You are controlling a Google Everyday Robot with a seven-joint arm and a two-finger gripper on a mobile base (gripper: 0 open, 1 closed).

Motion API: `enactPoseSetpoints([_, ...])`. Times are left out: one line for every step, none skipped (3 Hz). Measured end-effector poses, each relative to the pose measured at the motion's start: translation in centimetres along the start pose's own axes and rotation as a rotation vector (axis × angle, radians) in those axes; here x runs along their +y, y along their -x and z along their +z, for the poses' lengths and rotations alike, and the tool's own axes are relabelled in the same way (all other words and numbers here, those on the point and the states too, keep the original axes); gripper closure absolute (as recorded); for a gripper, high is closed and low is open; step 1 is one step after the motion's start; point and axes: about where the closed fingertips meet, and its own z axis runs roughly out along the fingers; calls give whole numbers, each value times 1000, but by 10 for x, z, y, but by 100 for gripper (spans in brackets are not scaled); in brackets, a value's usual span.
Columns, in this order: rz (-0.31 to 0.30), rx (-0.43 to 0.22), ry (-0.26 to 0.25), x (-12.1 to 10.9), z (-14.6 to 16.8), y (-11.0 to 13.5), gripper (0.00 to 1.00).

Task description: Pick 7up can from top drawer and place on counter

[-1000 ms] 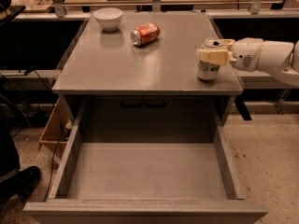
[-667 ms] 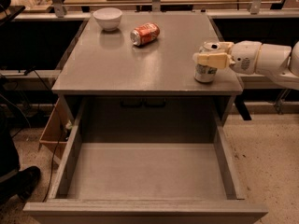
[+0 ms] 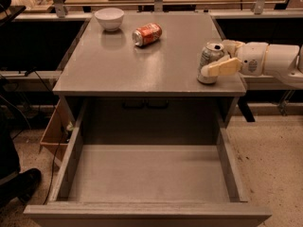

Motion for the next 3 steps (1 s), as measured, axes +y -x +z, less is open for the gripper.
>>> enactPoseSetpoints([-62, 83, 0, -3, -33, -4, 0])
enactPoseSetpoints([-152, 184, -7, 1, -80, 6, 0])
enactPoseSetpoints([-156, 194, 5, 4, -81, 5, 0])
